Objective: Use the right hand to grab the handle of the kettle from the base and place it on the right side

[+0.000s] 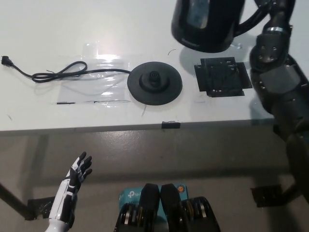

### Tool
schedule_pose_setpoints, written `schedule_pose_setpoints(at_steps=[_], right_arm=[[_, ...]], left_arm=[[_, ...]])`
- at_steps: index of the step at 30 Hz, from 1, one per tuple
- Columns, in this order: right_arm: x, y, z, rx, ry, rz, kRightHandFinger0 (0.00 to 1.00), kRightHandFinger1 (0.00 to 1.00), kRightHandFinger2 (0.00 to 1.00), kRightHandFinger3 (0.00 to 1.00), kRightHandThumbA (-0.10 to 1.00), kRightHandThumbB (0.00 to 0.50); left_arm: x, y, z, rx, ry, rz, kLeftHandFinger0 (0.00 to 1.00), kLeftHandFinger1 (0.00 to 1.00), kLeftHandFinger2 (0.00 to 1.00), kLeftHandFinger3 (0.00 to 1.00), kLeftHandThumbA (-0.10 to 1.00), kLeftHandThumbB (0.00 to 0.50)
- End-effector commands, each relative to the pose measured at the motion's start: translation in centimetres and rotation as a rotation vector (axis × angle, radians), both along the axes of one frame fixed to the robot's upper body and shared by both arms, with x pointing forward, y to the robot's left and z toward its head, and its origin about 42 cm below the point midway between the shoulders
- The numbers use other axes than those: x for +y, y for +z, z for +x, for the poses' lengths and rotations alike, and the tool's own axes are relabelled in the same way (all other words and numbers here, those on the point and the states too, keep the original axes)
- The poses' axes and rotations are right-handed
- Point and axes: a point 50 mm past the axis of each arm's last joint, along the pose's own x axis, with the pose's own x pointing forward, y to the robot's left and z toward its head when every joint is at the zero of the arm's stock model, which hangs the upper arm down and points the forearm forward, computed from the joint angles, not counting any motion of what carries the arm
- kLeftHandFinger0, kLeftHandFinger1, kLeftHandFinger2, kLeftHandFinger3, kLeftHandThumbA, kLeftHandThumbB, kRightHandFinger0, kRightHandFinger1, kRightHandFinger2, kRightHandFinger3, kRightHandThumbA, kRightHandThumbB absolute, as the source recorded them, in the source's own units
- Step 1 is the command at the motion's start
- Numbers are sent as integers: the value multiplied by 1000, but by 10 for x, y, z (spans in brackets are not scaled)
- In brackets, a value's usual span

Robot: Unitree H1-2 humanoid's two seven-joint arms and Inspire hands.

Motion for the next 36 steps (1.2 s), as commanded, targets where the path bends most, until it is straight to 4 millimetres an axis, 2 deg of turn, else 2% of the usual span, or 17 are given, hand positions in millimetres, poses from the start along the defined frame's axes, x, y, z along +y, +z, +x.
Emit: schedule_pose_setpoints(at_steps=[1,8,10,13,16,22,26,29,32,36], right_arm=[[-21,58,-2,-234,-29,-37,0,0,464,559,-100,60],[-49,42,-5,-211,-104,-75,0,20,487,569,-100,57],[-52,39,-6,-206,-120,-80,0,17,488,547,-100,51],[-55,31,-7,-194,-136,-90,0,57,558,586,-100,43],[-56,23,-8,-180,-137,-109,0,75,559,562,-100,65],[-48,13,-8,-165,-122,-99,0,53,522,555,-100,80],[-40,6,-9,-159,-110,-86,0,44,510,553,-100,60],[-35,-1,-10,-151,-110,-85,0,81,561,589,-100,46],[-31,-7,-10,-137,-103,-103,0,96,560,583,-100,22],[-24,-12,-11,-131,-89,-123,0,101,552,539,-97,35]], left_arm=[[5,9,0,-49,-26,8,1000,1000,1000,1000,1000,500],[5,9,1,-49,-26,-1,1000,1000,1000,1000,1000,500],[5,9,1,-49,-26,-1,1000,1000,1000,1000,1000,500],[4,8,-1,-48,-25,-3,1000,1000,1000,1000,1000,500],[3,8,-2,-44,-23,-3,1000,1000,1000,1000,1000,500],[4,9,0,-52,-28,8,1000,1000,1000,1000,1000,500],[4,9,-1,-50,-30,4,1000,1000,1000,1000,1000,500],[3,9,-1,-45,-30,2,1000,1000,1000,1000,1000,500],[2,7,-2,-46,-32,1,1000,1000,1000,1000,1000,500],[3,9,-2,-49,-32,-2,997,1000,1000,1000,1000,500]])
